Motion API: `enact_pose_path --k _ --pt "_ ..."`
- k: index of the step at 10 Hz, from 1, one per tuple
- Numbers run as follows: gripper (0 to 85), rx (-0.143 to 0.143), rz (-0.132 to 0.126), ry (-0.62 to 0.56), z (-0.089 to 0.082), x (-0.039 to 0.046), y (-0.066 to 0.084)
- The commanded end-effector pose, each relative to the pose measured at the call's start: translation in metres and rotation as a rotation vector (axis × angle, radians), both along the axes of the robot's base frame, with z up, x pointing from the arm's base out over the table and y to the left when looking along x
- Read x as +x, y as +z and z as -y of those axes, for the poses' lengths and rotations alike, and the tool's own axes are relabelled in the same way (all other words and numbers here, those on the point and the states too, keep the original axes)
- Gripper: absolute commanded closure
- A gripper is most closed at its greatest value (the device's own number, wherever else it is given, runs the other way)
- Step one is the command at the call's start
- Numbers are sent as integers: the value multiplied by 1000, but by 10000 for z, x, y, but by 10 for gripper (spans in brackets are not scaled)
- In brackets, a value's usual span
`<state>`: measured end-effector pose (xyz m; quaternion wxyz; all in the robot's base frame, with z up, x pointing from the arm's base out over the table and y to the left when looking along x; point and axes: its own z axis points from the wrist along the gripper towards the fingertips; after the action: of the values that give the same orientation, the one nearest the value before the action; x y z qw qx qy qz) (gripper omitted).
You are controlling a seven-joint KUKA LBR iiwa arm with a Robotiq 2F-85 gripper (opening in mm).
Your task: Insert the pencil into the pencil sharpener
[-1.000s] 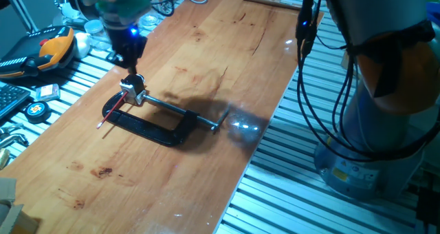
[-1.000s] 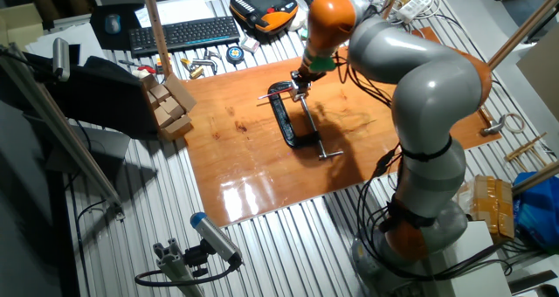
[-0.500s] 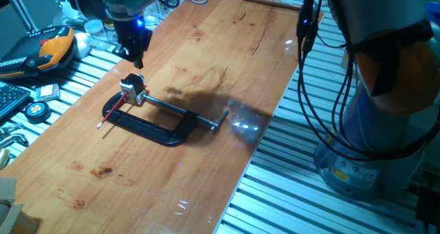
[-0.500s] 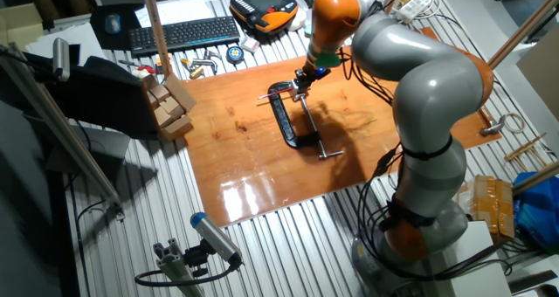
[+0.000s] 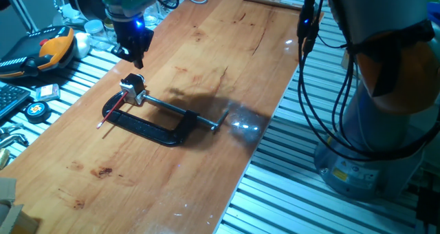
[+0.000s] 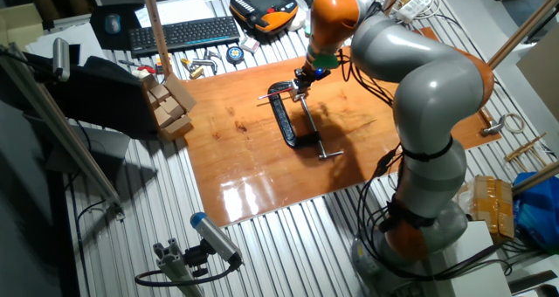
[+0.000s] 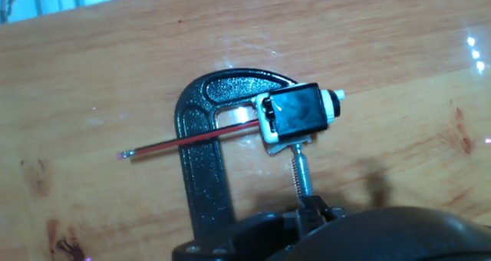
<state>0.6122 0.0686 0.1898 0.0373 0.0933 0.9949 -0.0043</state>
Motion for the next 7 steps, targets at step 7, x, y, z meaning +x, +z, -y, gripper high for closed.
enact_pose_path --k 7 --pt "850 2 -59 123 -1 -1 -1"
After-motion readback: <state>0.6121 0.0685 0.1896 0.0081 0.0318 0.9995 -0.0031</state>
